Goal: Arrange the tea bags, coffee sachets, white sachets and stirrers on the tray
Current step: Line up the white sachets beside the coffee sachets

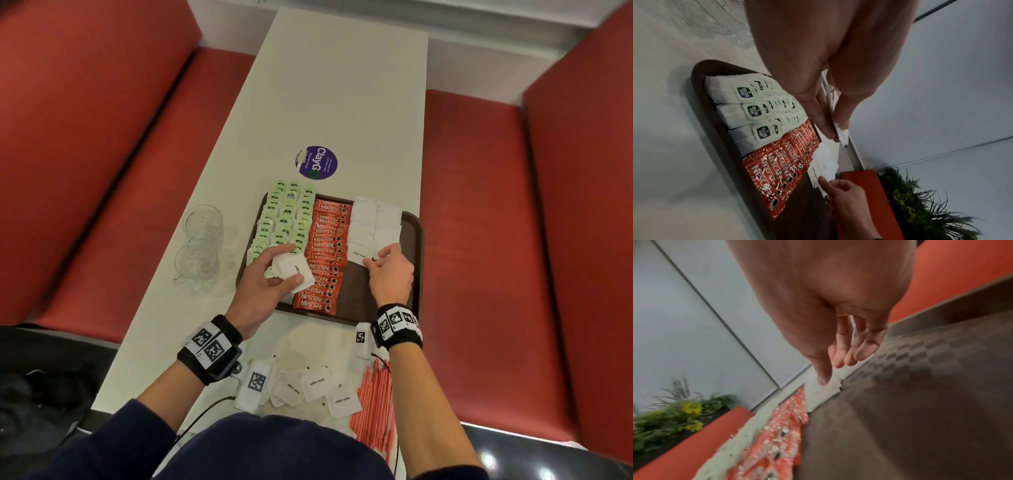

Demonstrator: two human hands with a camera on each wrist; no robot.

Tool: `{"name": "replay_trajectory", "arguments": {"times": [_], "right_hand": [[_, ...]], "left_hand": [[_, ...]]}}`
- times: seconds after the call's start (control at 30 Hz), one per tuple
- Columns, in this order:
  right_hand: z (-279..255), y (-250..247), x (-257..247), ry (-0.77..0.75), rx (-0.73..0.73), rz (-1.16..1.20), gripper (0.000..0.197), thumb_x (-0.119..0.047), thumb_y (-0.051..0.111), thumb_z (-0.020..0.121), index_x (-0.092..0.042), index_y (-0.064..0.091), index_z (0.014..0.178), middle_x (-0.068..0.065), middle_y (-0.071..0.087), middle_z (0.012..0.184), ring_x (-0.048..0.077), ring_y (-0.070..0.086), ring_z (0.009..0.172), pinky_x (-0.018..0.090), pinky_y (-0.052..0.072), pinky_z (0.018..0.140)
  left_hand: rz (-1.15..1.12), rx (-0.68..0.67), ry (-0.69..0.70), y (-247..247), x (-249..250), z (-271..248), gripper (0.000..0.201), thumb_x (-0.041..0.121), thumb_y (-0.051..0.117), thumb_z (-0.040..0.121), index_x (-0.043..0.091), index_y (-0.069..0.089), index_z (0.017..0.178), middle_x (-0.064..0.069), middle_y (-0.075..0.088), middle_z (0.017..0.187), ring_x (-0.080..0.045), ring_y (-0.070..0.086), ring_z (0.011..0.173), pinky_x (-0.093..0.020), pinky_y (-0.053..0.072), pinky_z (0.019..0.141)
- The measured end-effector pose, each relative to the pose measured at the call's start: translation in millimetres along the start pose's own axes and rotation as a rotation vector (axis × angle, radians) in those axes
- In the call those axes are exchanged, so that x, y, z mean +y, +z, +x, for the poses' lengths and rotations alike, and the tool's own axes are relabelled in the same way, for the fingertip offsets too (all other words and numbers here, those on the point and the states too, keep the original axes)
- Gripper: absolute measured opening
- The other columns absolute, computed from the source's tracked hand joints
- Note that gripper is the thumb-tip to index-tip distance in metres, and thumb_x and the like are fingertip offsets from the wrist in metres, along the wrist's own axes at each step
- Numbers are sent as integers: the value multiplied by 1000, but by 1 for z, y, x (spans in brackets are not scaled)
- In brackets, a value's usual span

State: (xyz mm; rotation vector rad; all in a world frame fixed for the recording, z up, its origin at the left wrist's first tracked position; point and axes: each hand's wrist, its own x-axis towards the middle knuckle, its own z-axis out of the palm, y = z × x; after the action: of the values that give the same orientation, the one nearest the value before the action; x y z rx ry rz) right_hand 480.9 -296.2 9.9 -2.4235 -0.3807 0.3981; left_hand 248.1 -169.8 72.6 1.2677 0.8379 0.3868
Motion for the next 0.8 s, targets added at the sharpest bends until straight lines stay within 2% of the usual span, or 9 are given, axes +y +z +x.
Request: {"name": "replay_trajectory", "arguments": {"times": [0.1,0.17,0.2,0.27,0.4,0.53,0.67,0.73,0.8], "right_hand": [[-15,-11,-21,-127,-31,68,20,-35,76,102,-21,63,107,-4,70,97,12,68,86,34,60,78],[-36,-24,-41,-199,-215,185,22,-46,70,105,-25,68,109,-12,73,98,0,68,85,13,53,72],[-47,-29,-49,-237,-322,224,24,-52,68,105,-29,70,110,-14,75,100,-5,68,90,9,52,73],[-63,-35,-58,-314,-452,282,21,-54,70,102,-36,73,114,-17,75,104,-3,69,97,11,54,80],[-69,-44,-58,-397,-461,249,12,-35,81,98,-32,77,109,-14,75,94,3,70,89,13,54,79],[-72,-56,-49,-280,-510,230,10,-37,85,95,-31,77,99,-13,79,88,1,73,84,12,52,72],[-74,-60,-34,-179,-589,199,12,-42,82,96,-31,77,98,-13,81,90,1,74,86,25,52,77],[-65,-63,-23,-125,-520,201,11,-42,80,98,-32,76,100,-13,81,92,2,73,87,28,51,77],[-48,-63,-2,-43,-333,202,10,-41,80,99,-34,73,103,-13,80,96,8,73,94,33,55,84]], "left_hand": [[60,-4,26,1,2,1,58,3,81,94,34,65,140,3,65,142,-19,77,109,-33,66,84],[101,4,46,2,4,2,58,6,84,92,36,65,139,4,65,140,-17,75,112,-34,66,84],[130,7,66,3,4,3,59,7,86,91,35,65,138,5,65,139,-15,74,114,-33,66,84],[195,-13,104,5,7,4,60,10,89,88,35,66,137,8,68,134,-11,71,117,-33,66,85],[307,-82,140,6,13,3,63,14,92,85,39,66,136,18,70,122,-8,72,111,-36,66,86],[330,-53,171,6,22,5,65,13,91,87,38,62,140,15,69,122,-8,75,99,-31,66,79],[315,-72,184,9,19,4,58,13,85,93,37,62,140,15,68,126,-9,73,106,-30,66,80],[339,-68,193,9,16,5,49,20,79,99,41,61,140,18,66,134,-13,71,115,-33,65,85],[379,-60,206,6,13,5,42,21,70,105,40,59,141,19,62,142,-6,67,121,-31,63,90]]}}
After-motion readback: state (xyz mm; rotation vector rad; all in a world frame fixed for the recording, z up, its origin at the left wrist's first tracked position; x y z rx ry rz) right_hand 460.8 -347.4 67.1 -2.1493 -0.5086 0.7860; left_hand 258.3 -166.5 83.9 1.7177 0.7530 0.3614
